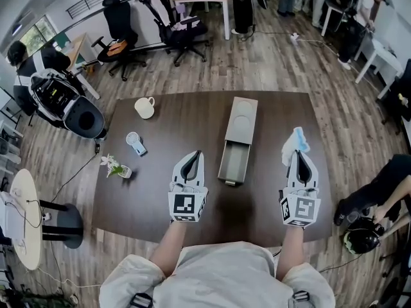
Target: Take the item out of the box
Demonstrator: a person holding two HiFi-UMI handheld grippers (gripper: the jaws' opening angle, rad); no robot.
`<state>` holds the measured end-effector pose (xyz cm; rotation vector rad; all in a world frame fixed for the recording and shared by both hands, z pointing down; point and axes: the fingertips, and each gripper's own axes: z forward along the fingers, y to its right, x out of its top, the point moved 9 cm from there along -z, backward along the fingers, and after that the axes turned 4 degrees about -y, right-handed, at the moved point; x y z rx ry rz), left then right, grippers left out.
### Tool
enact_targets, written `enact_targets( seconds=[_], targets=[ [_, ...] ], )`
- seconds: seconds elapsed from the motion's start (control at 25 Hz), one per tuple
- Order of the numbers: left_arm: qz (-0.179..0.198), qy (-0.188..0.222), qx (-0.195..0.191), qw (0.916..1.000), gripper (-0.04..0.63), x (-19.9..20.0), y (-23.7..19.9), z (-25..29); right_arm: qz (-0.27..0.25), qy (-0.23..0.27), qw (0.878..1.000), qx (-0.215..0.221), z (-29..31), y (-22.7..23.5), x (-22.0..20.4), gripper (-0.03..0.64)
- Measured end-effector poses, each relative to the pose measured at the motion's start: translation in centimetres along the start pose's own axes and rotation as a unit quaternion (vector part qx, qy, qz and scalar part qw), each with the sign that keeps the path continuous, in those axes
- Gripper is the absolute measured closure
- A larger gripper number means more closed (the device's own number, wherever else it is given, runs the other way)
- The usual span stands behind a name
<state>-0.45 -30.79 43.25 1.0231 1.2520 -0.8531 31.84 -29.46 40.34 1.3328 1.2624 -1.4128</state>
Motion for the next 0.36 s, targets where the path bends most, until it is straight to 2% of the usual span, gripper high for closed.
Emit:
enact_targets(
  seconds=[0.36],
  targets=[
    [-0.009, 0.001, -0.011, 0.9999, 0.592, 0.5, 1.4, 0.6, -0.007, -0.001, 1.0, -0.009, -0.8, 1.7, 0.6, 0.616]
  ],
)
